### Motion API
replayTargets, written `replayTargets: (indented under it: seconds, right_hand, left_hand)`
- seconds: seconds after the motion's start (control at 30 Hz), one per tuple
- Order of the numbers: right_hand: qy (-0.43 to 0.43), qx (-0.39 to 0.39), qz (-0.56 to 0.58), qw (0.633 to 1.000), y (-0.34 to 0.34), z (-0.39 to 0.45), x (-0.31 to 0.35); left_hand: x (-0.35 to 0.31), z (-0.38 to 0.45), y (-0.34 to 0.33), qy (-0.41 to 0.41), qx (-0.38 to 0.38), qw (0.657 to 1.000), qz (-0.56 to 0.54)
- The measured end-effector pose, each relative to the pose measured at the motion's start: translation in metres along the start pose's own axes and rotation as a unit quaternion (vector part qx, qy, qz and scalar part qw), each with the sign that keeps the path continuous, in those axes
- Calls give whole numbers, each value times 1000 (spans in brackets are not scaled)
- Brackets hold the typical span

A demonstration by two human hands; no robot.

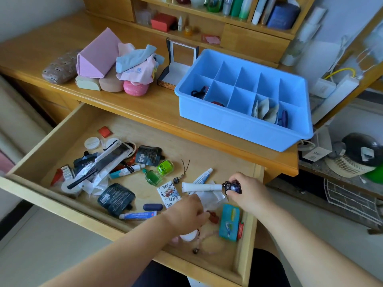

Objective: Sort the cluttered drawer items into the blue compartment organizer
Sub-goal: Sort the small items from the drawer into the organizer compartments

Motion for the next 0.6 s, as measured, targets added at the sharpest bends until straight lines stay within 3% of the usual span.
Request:
replayTargets:
  seconds: [0.1,0.17,0.3,0.37,0.43,0.53,0.6]
  right_hand:
    - [10,66,-85,994,-24,-4,5]
    - [9,98,-123,988,-39,-8,6]
    - [-13,194,-126,973,-69,-21,1]
    - [-29,264,-112,958,-83,-32,-3]
    - [-30,274,-107,955,-85,-34,-1]
    - [-19,202,-57,978,-74,-25,10]
    - [-7,193,-35,980,-76,-22,19]
  left_hand:
    - [53,-21,16,133,-22,971,-199]
    - [83,-35,21,188,-43,928,-318]
    - [107,-51,35,171,-71,790,-585]
    - [113,-56,46,158,-86,768,-614]
    - [114,-59,50,168,-92,803,-564]
    - [97,-56,38,186,-46,914,-358]
    - [77,-53,26,170,3,957,-236]
Point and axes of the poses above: each hand's wrist, its own z-axis towards the middle knuckle, its own y-axis out of the back of the hand, x = y × z, the point moved 10 cm from there along z, towards the middle knuckle, and after that the axes turned 14 degrees about z, right-handed, at the moved point
